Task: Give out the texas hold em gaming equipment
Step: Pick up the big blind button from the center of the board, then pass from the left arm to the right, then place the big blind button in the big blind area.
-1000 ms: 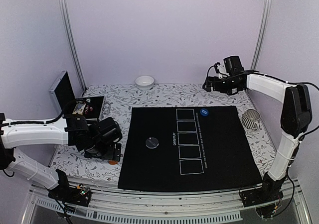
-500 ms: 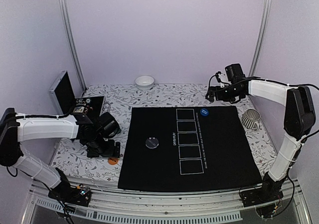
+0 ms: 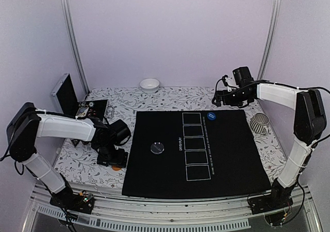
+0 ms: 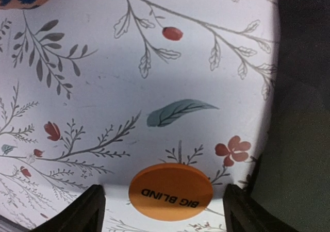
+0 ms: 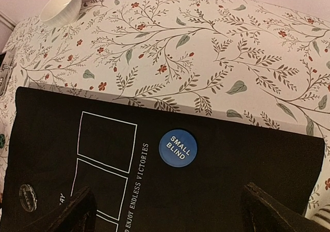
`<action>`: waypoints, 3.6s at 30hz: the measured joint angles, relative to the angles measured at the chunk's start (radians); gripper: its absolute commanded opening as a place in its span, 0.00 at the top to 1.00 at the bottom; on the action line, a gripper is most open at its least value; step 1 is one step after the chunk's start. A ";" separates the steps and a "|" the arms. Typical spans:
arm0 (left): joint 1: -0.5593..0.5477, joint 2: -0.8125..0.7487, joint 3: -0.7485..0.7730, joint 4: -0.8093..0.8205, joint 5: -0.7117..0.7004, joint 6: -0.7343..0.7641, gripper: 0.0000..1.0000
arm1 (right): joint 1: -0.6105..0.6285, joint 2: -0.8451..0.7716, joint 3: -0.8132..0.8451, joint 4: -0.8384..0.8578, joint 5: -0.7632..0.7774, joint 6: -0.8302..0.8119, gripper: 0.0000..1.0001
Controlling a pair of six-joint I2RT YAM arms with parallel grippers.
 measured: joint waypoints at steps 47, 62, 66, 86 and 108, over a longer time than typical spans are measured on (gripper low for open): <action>-0.452 -0.187 0.351 0.186 -0.395 0.474 0.73 | 0.402 -0.037 -0.044 0.325 -0.878 0.241 0.40; -0.493 -0.183 0.351 0.278 -0.510 0.576 0.73 | 0.470 0.062 0.009 0.441 -0.945 0.366 0.67; -0.496 -0.174 0.352 0.278 -0.532 0.581 0.73 | 0.479 0.066 0.023 0.438 -0.935 0.362 0.86; -0.484 -0.218 0.341 0.271 -0.488 0.515 0.02 | 0.318 -0.050 -0.106 0.202 -0.832 0.236 0.98; -0.262 -0.381 0.143 0.309 -0.346 0.290 0.02 | 0.239 -0.328 -0.729 -0.290 -0.766 0.119 0.98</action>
